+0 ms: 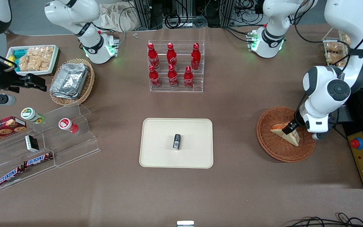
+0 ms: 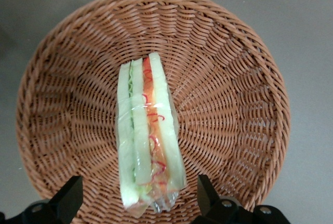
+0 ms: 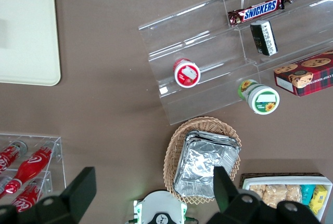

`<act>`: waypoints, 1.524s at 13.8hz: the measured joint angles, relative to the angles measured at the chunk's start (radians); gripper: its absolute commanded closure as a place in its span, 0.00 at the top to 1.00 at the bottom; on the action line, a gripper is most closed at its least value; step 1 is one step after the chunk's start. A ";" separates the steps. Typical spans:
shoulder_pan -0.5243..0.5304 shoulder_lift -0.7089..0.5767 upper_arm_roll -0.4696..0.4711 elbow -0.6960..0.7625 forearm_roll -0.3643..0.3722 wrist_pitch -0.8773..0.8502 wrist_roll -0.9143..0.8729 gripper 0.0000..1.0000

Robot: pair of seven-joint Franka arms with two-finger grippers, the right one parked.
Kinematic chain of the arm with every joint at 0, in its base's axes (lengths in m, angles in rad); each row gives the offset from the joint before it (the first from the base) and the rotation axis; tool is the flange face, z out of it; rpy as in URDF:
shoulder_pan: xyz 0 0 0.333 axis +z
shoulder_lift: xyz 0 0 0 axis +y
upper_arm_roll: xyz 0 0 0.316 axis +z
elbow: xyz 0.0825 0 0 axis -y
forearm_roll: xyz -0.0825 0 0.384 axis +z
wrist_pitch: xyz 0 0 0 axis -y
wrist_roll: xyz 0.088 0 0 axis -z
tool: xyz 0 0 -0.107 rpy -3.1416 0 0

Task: Place sandwich from basket to tray
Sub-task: 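Lift the sandwich out of the basket with the left gripper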

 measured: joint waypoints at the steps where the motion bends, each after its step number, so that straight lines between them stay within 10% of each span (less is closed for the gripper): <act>1: 0.000 0.012 0.001 0.000 0.000 0.011 -0.001 0.99; 7: 0.000 0.075 0.029 -0.008 0.000 0.077 -0.003 0.93; 8: 0.000 0.083 0.029 -0.008 0.000 0.079 -0.005 0.70; 9: 0.000 0.089 0.029 -0.008 0.000 0.082 -0.010 0.19; 10: 0.000 0.093 0.029 -0.008 0.000 0.084 -0.013 0.00; 21: 0.000 0.016 0.022 0.078 0.011 -0.031 0.146 0.00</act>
